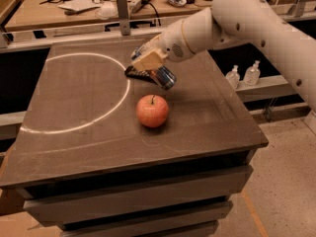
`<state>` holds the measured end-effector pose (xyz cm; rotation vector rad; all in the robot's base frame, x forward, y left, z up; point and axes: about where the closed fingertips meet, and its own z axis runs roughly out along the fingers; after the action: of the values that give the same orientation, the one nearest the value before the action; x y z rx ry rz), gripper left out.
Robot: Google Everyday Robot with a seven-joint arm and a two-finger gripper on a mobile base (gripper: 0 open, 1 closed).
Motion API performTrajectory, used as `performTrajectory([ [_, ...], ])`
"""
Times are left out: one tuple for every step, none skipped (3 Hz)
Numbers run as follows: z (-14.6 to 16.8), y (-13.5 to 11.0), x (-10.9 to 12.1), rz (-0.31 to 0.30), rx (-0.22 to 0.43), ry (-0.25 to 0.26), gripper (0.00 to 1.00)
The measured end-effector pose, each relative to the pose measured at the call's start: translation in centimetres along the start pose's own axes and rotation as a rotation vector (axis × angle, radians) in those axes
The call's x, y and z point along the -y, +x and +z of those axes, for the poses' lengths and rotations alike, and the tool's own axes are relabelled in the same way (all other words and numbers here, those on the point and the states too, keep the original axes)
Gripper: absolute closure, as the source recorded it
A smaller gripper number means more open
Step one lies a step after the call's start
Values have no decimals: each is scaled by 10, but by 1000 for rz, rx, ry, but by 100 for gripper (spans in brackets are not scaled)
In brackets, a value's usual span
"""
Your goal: Place redbull can upright
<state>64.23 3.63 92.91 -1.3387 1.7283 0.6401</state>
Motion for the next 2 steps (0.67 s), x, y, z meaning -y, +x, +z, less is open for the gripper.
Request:
performTrajectory([
  [-5, 37, -1, 78, 131, 106, 100],
  [-17, 49, 12, 101, 217, 212, 100],
])
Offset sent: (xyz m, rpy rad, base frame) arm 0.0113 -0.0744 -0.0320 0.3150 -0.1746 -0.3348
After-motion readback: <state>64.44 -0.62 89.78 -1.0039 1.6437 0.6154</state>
